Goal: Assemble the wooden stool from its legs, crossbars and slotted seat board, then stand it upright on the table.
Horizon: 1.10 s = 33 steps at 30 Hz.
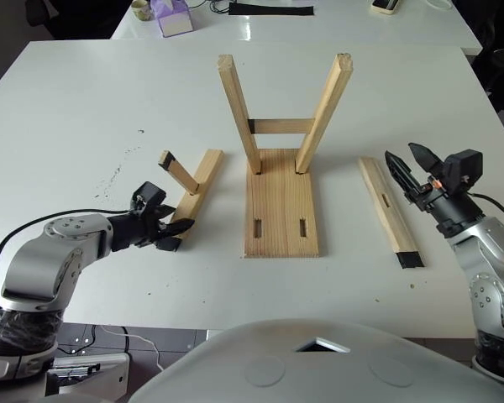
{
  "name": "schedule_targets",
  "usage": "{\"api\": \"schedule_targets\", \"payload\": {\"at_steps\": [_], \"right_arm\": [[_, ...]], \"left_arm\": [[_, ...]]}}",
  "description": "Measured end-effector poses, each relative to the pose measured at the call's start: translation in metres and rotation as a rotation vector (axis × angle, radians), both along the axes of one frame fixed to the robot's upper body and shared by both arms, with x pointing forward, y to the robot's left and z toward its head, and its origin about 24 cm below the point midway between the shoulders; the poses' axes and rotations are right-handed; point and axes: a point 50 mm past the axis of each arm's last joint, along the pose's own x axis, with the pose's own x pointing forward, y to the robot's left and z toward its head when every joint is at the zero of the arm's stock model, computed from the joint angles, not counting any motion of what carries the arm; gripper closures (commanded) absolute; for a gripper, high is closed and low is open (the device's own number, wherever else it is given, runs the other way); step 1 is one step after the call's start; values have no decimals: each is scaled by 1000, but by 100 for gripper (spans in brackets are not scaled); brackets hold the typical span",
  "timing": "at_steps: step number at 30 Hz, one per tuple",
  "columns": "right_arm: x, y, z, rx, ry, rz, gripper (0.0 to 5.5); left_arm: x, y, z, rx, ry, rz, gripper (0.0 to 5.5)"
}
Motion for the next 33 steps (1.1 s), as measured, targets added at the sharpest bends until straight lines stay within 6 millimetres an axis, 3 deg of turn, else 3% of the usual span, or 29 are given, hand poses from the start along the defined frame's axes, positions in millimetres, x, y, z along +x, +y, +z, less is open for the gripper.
{"api": "schedule_targets", "payload": {"at_steps": [7,12,15,22,26,29,31,33], "right_arm": [[5,1,-1,-29,-11,-2,300],[5,4,-5,-55,-10,5,300],[7,5,-5,-54,-12,7,300],[17,10,-2,-52,-32,52,300],[21,8,7,-51,-58,71,300],[27,-9,19,-45,-82,36,300],[29,-18,29,25,-101,18,300],[35,-24,50,118,-164,30,300]], "left_arm": [[0,-5,-5,36,-48,-14,268],[15,11,-11,82,-119,54,346],[26,20,-14,98,-163,109,346],[50,21,-18,-79,-252,262,347],[84,33,26,-223,-495,346,347],[106,56,77,-274,-732,432,347],[110,61,101,-332,-824,437,347],[108,52,127,-493,-874,372,347]]}}
